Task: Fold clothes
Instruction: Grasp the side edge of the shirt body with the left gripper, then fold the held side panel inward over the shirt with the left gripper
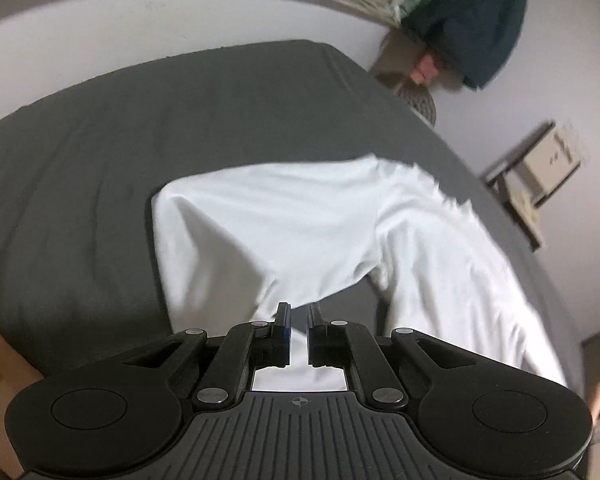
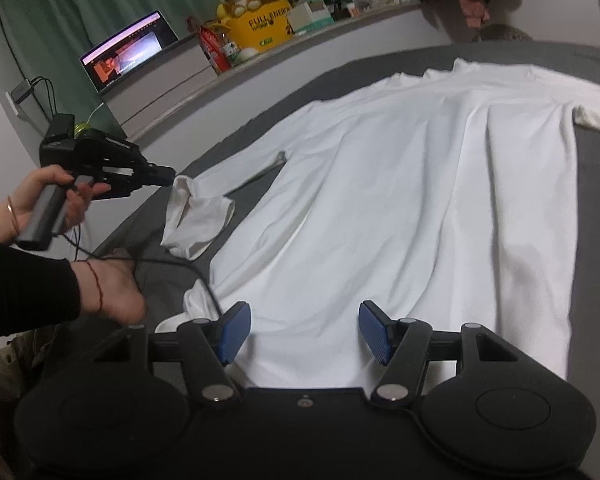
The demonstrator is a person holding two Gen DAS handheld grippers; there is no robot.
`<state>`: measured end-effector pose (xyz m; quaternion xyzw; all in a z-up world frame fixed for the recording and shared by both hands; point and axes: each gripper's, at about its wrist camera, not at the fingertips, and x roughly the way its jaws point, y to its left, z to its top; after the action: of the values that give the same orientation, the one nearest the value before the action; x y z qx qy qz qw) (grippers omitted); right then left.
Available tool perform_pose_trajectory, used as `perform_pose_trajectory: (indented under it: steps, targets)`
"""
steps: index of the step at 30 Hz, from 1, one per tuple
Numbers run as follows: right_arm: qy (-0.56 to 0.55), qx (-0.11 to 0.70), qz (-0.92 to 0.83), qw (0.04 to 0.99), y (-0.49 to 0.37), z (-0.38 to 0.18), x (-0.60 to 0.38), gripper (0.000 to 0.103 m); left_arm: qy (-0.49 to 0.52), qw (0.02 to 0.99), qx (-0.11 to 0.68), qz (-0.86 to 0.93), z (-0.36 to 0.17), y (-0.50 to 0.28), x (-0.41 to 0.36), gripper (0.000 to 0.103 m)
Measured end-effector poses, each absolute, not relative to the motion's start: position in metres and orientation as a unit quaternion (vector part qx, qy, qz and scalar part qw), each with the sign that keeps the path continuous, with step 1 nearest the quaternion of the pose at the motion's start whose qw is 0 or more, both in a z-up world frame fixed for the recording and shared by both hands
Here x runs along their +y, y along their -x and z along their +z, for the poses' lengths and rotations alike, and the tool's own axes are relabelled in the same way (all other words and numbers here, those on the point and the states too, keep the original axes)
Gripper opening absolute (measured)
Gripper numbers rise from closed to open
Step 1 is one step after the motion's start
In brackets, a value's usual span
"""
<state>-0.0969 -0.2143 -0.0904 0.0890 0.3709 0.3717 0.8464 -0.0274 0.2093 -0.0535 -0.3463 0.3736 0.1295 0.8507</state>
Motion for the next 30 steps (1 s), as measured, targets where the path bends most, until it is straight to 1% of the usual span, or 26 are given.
perform_pose_trajectory:
  steps: [3, 5, 6, 8, 11, 13, 16, 19, 22, 24, 27, 30]
  targets:
    - [-0.085, 0.357, 0.361, 0.857, 0.099, -0.085, -0.22, 0.06, 0.347, 0.837, 0.389, 0.164, -0.033, 0.026, 0.21, 0.005]
    - [-0.087, 0.351, 0.358, 0.861, 0.101, -0.081, -0.226, 0.06, 0.347, 0.834, 0.389, 0.179, -0.014, 0.034, 0.194, 0.005]
    - [-0.09, 0.349, 0.358, 0.862, 0.102, -0.079, -0.23, 0.06, 0.341, 0.84, 0.382, 0.18, -0.004, 0.053, 0.185, 0.005]
    - [-0.096, 0.345, 0.361, 0.861, 0.106, -0.076, -0.238, 0.061, 0.323, 0.871, 0.332, 0.162, 0.028, 0.093, 0.163, 0.005]
    - [-0.093, 0.326, 0.365, 0.867, 0.12, -0.07, -0.254, 0.063, 0.308, 0.904, 0.26, 0.145, 0.072, 0.13, 0.129, 0.006]
    - [-0.089, 0.314, 0.363, 0.873, 0.129, -0.068, -0.265, 0.063, 0.308, 0.904, 0.245, 0.167, 0.097, 0.148, 0.116, 0.006]
    - [-0.097, 0.322, 0.345, 0.876, 0.136, -0.069, -0.285, 0.063, 0.308, 0.896, 0.256, 0.193, 0.124, 0.156, 0.108, 0.006]
    - [-0.111, 0.321, 0.329, 0.881, 0.138, -0.069, -0.302, 0.064, 0.255, 0.91, 0.258, 0.201, 0.121, 0.156, 0.101, 0.006]
    - [-0.126, 0.321, 0.309, 0.886, 0.139, -0.072, -0.315, 0.064, 0.211, 0.909, 0.276, 0.229, 0.093, 0.159, 0.101, 0.005]
    - [-0.14, 0.329, 0.296, 0.886, 0.138, -0.076, -0.321, 0.064, 0.221, 0.896, 0.281, 0.264, 0.066, 0.164, 0.11, 0.005]
    - [-0.147, 0.331, 0.291, 0.886, 0.135, -0.076, -0.316, 0.064, 0.248, 0.887, 0.284, 0.268, 0.018, 0.165, 0.131, 0.005]
    - [-0.133, 0.318, 0.294, 0.891, 0.133, -0.077, -0.303, 0.064, 0.229, 0.875, 0.323, 0.28, -0.022, 0.154, 0.143, 0.006]
